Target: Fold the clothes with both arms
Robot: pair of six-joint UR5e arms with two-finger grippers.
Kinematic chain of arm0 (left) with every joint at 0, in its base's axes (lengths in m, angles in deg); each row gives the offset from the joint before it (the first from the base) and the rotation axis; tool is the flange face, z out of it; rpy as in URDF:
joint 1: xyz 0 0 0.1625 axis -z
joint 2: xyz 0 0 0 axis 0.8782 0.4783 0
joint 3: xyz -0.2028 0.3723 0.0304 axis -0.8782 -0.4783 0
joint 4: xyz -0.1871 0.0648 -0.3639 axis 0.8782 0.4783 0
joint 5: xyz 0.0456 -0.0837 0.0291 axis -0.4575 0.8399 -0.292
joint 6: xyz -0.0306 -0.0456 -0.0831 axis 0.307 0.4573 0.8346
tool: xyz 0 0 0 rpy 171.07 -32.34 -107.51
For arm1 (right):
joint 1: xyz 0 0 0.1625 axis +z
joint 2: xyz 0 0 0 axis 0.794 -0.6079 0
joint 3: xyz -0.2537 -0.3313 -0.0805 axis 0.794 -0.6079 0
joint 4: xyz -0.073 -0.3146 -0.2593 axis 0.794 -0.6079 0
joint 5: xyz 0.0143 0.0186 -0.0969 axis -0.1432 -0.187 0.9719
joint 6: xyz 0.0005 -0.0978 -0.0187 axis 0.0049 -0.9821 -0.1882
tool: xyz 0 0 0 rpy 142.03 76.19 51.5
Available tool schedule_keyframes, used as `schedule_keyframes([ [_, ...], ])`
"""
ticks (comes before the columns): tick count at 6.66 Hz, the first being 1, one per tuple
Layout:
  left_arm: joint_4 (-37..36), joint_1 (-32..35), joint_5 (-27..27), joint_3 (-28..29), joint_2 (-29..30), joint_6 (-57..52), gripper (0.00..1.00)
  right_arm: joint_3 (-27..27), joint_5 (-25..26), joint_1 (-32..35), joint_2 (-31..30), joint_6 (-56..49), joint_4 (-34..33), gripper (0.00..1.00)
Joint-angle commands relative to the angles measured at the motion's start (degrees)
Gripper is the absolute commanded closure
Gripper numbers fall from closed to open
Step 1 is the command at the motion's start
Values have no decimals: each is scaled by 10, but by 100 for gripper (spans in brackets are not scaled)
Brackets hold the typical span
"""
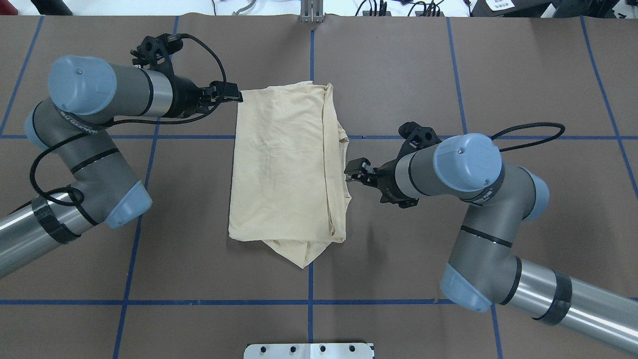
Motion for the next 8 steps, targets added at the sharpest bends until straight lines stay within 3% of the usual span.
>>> schedule_keyframes([
  [1,-4,-2,1,-4,-3,12,0,-10,51,-49,18,43,-36,0],
  [3,-4,-1,6,-4,-4,12,0,-22,51,-50,50,120,-86,0],
  [5,-4,-1,8,-4,-4,12,0,-81,50,-54,94,167,-98,0],
  [8,-3,-1,8,-9,-14,12,0,-73,45,-55,95,170,-136,0],
])
